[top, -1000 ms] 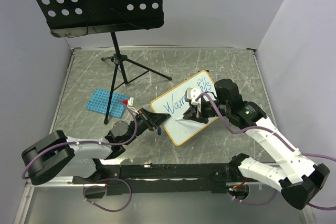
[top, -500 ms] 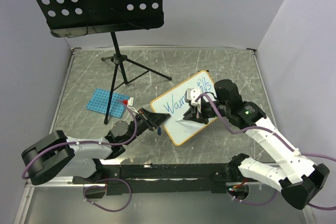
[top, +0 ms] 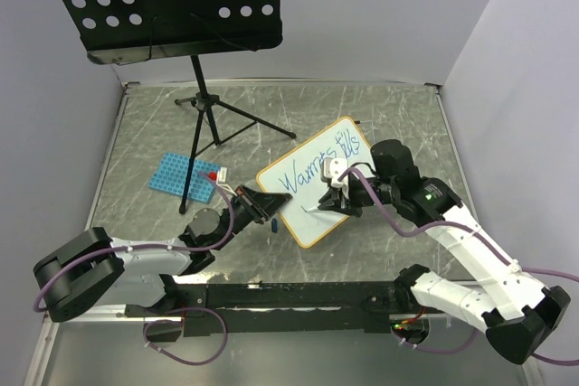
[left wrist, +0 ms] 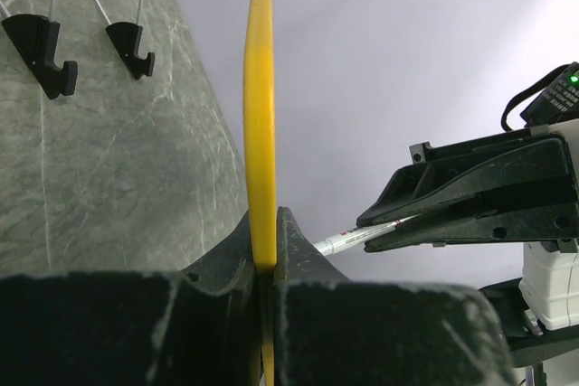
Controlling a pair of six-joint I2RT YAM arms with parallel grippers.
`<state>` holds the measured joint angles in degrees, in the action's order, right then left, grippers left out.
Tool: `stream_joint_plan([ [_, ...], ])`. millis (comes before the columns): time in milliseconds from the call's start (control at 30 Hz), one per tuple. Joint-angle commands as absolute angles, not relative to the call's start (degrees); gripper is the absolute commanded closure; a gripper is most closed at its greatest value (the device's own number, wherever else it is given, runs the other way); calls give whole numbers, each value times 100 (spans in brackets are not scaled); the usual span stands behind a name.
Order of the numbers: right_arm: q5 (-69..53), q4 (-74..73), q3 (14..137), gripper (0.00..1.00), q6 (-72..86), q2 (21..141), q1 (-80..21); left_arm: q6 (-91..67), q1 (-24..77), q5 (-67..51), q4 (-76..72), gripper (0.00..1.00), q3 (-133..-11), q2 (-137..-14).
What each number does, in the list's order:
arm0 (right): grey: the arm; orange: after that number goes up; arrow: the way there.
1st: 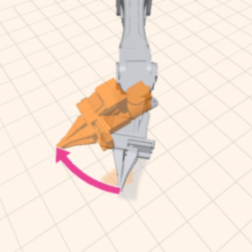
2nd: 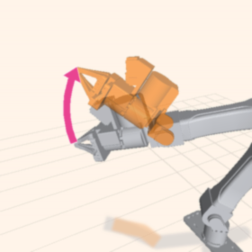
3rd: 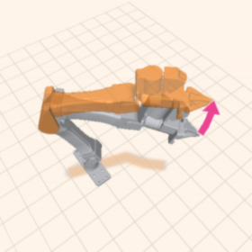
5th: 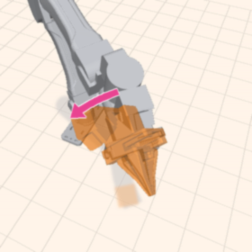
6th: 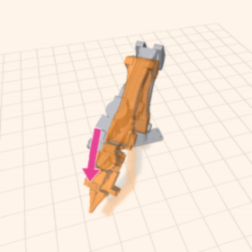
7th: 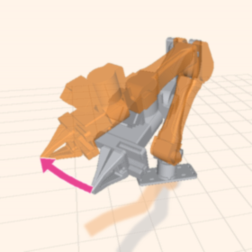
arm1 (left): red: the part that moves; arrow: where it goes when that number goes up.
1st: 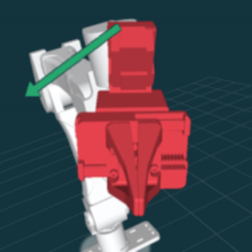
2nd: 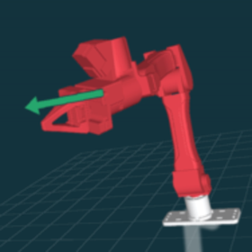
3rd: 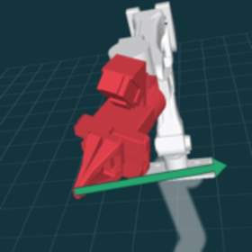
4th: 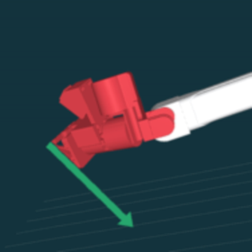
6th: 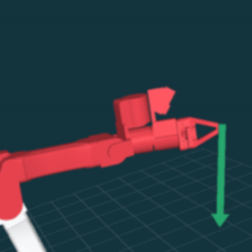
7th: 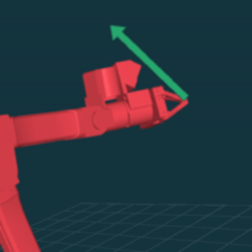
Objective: Write a sentence on the whiteboard
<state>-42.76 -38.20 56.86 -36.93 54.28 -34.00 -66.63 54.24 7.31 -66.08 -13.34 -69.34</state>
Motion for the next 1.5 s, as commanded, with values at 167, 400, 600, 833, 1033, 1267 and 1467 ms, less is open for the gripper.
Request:
stream_joint_plan([
  [167, -3718, -3683, 5678, 100, -3569, 5475, -3437, -6803, 5449, 730, -8139, 99, -1441, -6653],
  [400, -3419, -3402, 5906, 100, -3401, 5660, -3410, -6803, 5440, 686, -8121, 99, -1424, -6653],
  [600, -3401, -3278, 6047, 100, -3322, 5792, -3401, -6812, 5440, 642, -8182, 99, -1450, -6732],
  [833, -3507, -3366, 6091, 100, -3348, 5871, -3393, -6794, 5432, 659, -8191, 99, -1441, -6741],
  [1033, -3542, -3629, 6047, 100, -3472, 5810, -3401, -6759, 5405, 677, -8156, 99, -1459, -6689],
  [1267, -3595, -3902, 5942, 100, -3621, 5678, -3393, -6697, 5379, 694, -8086, 99, -1450, -6575],
  [1467, -3709, -4174, 5915, 100, -3744, 5581, -3401, -6653, 5352, 738, -7989, 99, -1433, -6452],
])
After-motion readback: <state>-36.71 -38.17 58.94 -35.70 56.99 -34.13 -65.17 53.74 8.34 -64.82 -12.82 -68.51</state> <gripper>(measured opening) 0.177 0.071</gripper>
